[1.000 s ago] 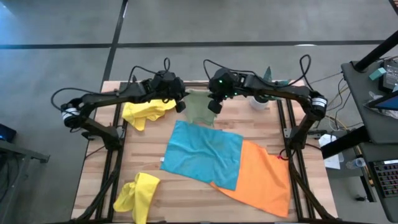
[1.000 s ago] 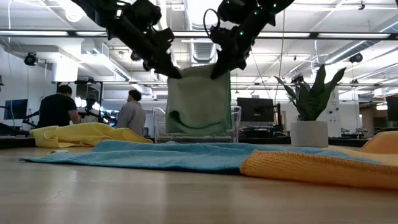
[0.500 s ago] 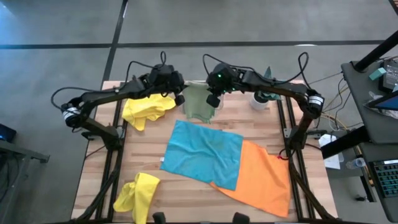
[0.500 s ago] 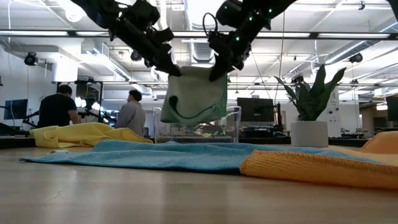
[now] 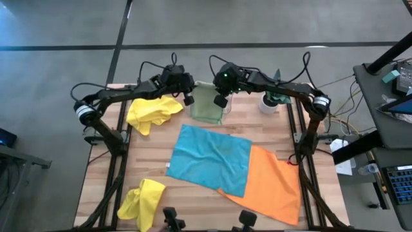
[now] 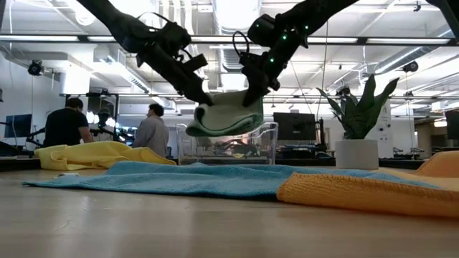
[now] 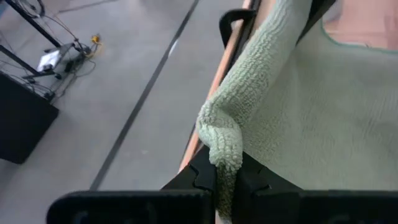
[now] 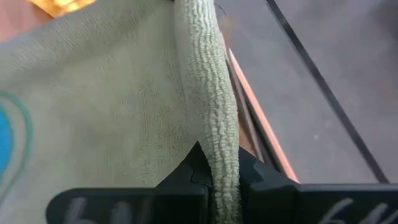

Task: Fold microfiber towels
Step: Fold the green towel

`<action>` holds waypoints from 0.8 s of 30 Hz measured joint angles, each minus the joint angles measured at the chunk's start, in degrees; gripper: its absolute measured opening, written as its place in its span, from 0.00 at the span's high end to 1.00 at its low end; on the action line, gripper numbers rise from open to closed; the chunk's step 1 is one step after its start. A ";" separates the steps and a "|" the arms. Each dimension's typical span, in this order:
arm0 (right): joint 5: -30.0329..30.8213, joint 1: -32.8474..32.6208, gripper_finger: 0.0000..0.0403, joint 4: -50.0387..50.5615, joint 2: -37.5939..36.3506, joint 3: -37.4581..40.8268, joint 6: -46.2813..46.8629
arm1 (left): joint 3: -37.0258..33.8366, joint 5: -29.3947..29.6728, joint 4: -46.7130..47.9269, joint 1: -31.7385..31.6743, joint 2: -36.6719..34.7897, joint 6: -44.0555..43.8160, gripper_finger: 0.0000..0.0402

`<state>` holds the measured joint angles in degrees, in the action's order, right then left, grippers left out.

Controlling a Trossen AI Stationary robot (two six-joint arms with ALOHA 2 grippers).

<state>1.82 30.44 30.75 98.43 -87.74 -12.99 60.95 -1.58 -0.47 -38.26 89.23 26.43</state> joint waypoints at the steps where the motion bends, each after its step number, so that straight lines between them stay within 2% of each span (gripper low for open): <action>1: 0.42 0.22 0.98 -0.02 0.04 0.00 -0.31 | 0.00 -0.01 -0.79 -0.22 0.04 0.04 1.00; 4: 2.36 0.76 0.98 -0.70 0.05 -0.02 -1.33 | -0.02 -0.24 -2.62 -0.75 0.04 0.62 1.00; 12: 2.25 1.42 0.98 -0.59 0.72 0.01 -2.01 | -0.22 -1.65 -2.64 -1.18 0.78 1.61 1.00; 24: 2.97 1.46 0.98 -0.15 4.99 0.26 -3.41 | -0.35 -1.75 -4.46 -1.51 6.82 7.57 1.00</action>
<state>4.79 31.90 30.59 103.42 -87.48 -16.40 60.60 -3.33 -4.93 -39.77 96.05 34.00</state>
